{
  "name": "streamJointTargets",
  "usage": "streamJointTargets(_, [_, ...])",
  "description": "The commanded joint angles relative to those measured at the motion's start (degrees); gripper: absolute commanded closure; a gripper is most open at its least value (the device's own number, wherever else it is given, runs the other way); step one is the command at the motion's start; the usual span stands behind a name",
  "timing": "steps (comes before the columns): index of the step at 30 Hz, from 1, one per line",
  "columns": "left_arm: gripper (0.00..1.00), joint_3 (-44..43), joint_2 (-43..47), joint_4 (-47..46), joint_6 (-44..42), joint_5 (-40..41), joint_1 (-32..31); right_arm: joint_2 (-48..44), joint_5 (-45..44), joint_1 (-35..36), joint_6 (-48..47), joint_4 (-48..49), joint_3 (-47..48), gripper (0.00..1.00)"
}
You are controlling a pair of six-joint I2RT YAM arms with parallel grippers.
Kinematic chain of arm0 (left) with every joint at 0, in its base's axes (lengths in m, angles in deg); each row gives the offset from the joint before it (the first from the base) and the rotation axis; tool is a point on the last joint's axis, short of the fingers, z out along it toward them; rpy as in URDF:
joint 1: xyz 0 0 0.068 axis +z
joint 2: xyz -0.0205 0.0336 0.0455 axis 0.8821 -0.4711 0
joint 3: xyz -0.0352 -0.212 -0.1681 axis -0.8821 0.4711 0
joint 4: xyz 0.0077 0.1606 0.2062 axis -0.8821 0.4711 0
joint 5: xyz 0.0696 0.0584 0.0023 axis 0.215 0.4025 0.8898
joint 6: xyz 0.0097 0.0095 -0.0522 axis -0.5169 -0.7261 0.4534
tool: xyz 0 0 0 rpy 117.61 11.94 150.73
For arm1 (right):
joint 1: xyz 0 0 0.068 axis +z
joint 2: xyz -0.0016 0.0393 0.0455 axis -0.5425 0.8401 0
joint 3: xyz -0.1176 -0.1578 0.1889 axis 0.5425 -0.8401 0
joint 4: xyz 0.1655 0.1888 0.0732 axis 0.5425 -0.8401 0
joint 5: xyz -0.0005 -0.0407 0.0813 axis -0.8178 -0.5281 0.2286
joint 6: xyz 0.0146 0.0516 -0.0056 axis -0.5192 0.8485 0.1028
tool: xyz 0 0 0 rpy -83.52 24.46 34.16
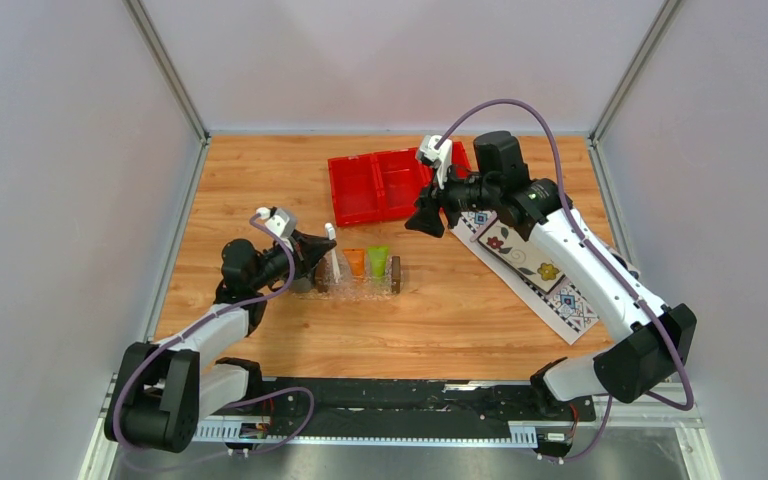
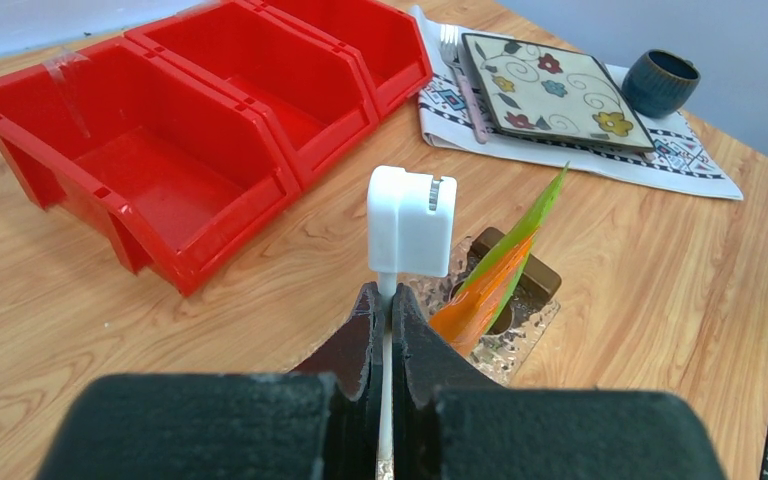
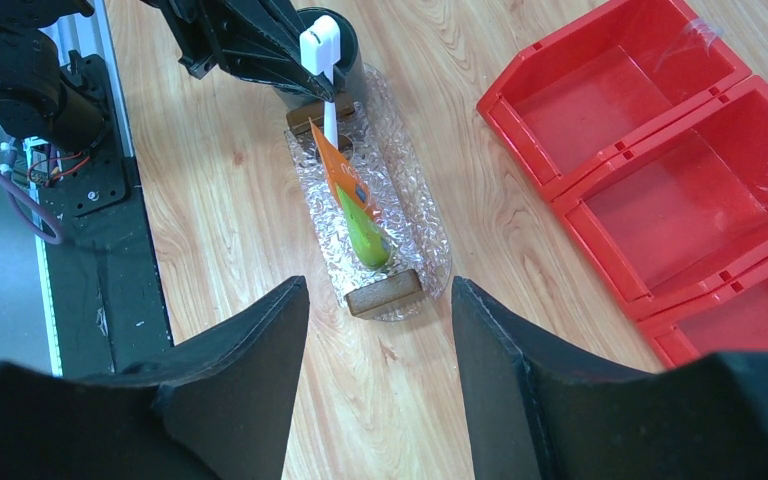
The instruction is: Prepare toiletry sets of a toothbrush and toothpaste on the tray
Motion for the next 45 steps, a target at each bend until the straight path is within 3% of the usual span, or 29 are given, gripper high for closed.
streamJointTargets(1, [1.00,0.4,-0.7,-5.8,-1.6,-1.7,0.3,-1.7,1.2,-0.2,0.4,2.6,0.3,0.42])
streamJointTargets(10, [1.00,1.1,-2.9,-10.1,-1.7,-2.0,0.3,-1.5,1.3,-0.2,0.3,2.3,0.6,0.41])
streamJointTargets(45, [1.00,2.6,-5.9,-13.1,-3.3,-3.2,0.3,-3.1,1.8,-0.2,-0.1,2.8,-1.1,0.41])
